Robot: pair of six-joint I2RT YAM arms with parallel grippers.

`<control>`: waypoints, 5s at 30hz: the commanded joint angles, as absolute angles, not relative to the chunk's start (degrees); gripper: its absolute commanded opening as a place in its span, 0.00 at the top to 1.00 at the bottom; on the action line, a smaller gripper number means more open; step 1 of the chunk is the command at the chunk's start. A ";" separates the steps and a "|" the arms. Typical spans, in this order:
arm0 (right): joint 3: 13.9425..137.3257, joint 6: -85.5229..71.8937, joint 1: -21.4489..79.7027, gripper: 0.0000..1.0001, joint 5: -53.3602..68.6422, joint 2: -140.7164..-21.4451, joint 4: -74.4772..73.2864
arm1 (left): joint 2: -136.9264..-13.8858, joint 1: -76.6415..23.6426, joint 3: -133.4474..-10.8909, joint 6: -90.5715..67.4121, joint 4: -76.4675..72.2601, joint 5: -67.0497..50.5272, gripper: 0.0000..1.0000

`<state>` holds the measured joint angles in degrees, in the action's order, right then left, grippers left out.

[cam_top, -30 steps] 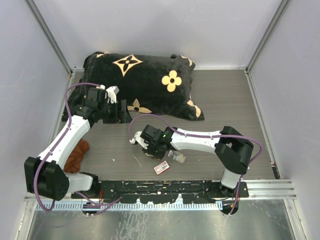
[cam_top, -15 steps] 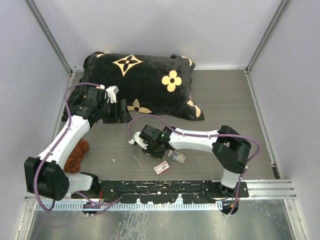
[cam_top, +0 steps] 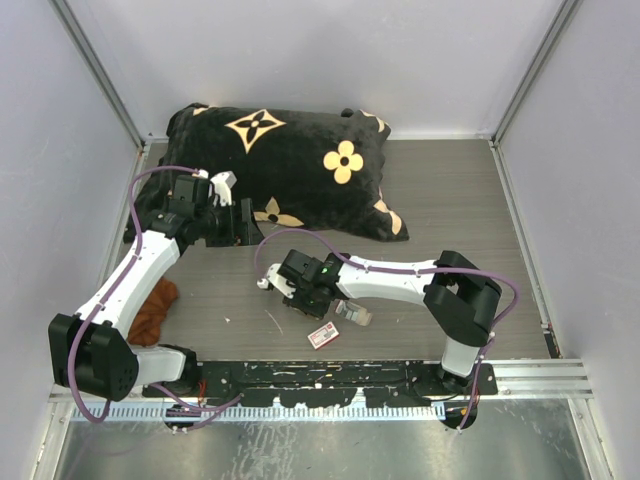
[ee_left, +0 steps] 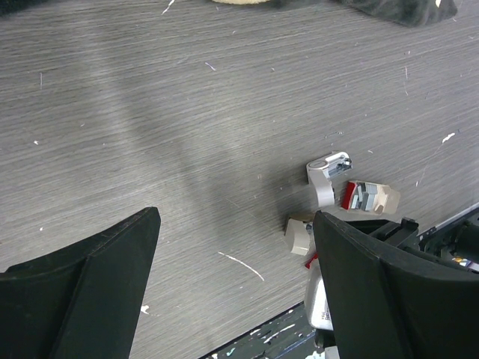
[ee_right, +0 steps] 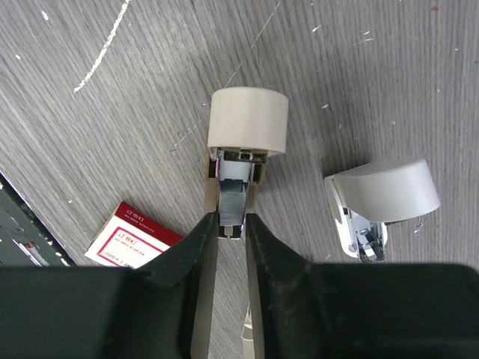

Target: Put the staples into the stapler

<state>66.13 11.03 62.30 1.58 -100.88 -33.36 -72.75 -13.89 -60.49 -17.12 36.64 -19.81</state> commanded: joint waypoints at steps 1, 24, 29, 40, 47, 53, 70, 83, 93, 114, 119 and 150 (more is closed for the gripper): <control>67.38 11.52 62.23 0.70 1.62 -100.46 -32.79 | -72.33 -13.51 -61.08 -16.97 34.01 -21.22 0.14; 65.37 9.41 61.60 0.43 5.11 -94.17 -30.92 | -72.33 -13.27 -61.00 -16.88 34.11 -21.01 0.14; 62.83 3.45 60.54 0.43 4.16 -89.01 -27.66 | -71.48 -13.05 -60.59 -17.13 33.57 -19.77 0.14; 51.20 -25.57 56.49 0.47 -9.76 -69.86 -27.12 | -65.92 -12.93 -58.80 -15.90 31.89 -14.83 0.14; 43.30 -41.56 56.46 0.49 -16.57 -62.38 -29.68 | -67.20 -13.00 -58.58 -17.57 31.47 -18.63 0.15; 42.92 -47.47 56.43 0.60 -19.51 -66.11 -31.76 | -67.84 -13.02 -58.94 -17.92 31.89 -20.06 0.15; 39.67 -54.84 58.49 0.65 -21.12 -74.38 -30.78 | -67.60 -13.08 -59.50 -17.23 33.05 -19.20 0.15; 40.90 -55.36 59.21 0.69 -23.93 -75.11 -30.26 | -67.55 -13.08 -59.52 -17.31 33.05 -19.26 0.15; 42.91 -54.57 59.16 0.65 -26.57 -76.82 -29.13 | -67.63 -13.03 -59.55 -17.31 33.06 -19.17 0.15; 44.78 -49.13 59.69 0.71 -20.74 -81.29 -22.24 | -67.74 -13.03 -59.52 -17.31 33.18 -19.25 0.15; 45.13 -49.44 60.02 0.75 -21.19 -83.25 -22.68 | -67.77 -13.07 -59.57 -17.31 33.17 -19.30 0.15; 46.04 -49.12 60.03 0.71 -22.36 -79.88 -24.71 | -67.81 -13.01 -59.52 -17.49 33.05 -19.80 0.14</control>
<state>43.51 -50.98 59.79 -22.33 -79.31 -27.68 -68.14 -13.37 -58.65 -17.43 34.50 -18.48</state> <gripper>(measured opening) 0.274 0.854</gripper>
